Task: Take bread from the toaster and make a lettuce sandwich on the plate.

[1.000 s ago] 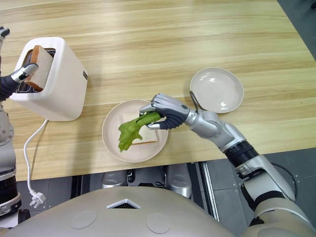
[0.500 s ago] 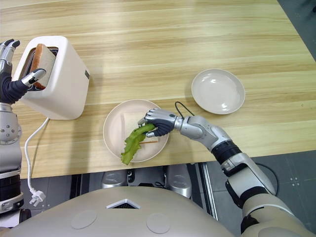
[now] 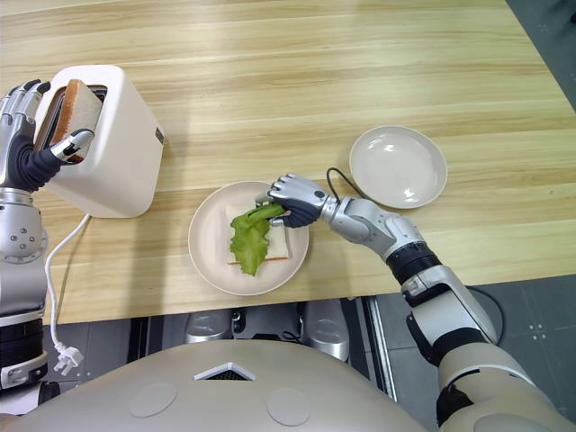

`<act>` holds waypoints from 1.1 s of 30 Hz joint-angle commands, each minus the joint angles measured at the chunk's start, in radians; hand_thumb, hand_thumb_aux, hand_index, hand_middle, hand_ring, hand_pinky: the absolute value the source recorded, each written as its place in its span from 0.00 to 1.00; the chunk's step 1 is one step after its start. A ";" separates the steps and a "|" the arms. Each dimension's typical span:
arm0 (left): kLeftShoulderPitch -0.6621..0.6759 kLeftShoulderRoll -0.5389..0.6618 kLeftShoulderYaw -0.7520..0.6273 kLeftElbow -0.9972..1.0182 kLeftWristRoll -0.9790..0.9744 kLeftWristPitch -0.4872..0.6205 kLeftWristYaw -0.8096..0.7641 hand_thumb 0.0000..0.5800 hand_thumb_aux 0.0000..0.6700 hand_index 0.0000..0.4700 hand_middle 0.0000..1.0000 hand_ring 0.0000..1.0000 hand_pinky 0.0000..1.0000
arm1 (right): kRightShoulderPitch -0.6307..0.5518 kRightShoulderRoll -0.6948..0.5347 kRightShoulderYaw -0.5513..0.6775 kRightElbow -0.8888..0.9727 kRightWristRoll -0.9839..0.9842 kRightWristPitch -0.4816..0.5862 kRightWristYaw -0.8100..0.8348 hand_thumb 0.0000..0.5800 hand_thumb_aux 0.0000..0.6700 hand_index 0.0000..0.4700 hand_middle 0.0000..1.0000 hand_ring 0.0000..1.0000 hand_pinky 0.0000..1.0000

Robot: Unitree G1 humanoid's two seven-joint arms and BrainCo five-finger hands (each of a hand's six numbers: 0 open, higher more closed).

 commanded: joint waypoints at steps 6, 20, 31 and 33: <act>0.001 -0.005 -0.019 0.001 -0.017 0.005 -0.018 0.00 0.00 0.00 0.00 0.00 0.00 | -0.020 0.002 -0.005 0.043 -0.035 0.049 -0.006 0.00 0.00 0.00 0.82 0.82 0.82; 0.004 0.009 0.007 0.002 0.002 0.019 0.010 0.00 0.00 0.00 0.00 0.00 0.00 | -0.043 -0.032 -0.121 -0.022 0.046 0.072 -0.019 0.00 0.00 0.00 0.49 0.49 0.49; -0.004 0.062 -0.033 0.078 0.194 0.130 0.068 0.00 0.00 0.00 0.00 0.00 0.00 | -0.004 -0.028 -0.214 -0.059 0.088 0.086 -0.079 0.00 0.00 0.00 0.00 0.00 0.00; -0.012 0.059 -0.061 0.098 0.188 0.127 0.051 0.00 0.00 0.00 0.00 0.00 0.00 | 0.002 -0.026 -0.216 -0.059 0.092 0.084 -0.078 0.00 0.00 0.00 0.00 0.00 0.00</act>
